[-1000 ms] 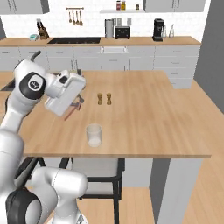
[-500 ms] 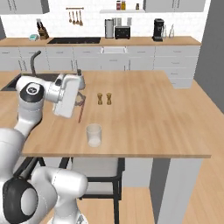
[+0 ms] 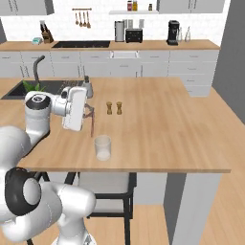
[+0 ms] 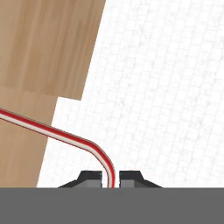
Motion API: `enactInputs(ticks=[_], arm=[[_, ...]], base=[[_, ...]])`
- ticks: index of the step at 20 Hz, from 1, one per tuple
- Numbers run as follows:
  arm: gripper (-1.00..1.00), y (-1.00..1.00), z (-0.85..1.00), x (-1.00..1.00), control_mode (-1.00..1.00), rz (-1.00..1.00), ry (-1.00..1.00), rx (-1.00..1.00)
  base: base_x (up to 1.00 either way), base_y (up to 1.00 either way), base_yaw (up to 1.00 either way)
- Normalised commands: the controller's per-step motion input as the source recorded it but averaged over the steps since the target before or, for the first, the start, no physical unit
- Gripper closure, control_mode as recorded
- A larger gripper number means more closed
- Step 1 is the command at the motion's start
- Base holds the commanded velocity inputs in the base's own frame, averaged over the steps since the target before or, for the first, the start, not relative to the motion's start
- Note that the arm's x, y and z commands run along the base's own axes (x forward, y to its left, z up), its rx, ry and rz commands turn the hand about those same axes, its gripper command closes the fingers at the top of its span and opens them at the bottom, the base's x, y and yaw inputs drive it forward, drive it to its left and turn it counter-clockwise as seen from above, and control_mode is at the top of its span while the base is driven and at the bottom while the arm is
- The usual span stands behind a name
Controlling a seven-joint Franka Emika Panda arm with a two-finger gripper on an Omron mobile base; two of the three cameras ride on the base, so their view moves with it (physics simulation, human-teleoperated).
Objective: Take a straw from the drawer in front and place it inside the glass cup on the dining counter.
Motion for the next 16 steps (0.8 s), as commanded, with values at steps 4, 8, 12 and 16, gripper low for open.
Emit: enactInputs(ticks=[4,8,12,16], arm=[[1.0,0.0,-0.24,0.41,-1.0,-0.09,0.01,0.0],[1.0,0.0,-0.29,0.28,-1.0,-0.08,0.05,0.0],[1.0,0.0,-0.22,0.14,-1.0,-0.06,0.02,0.0],[1.0,0.0,-0.18,0.15,-1.0,-0.05,0.0,0.0]], base=[[0.0,0.0,0.0],[0.0,0.0,0.0],[0.0,0.0,0.0],[0.0,0.0,0.0]])
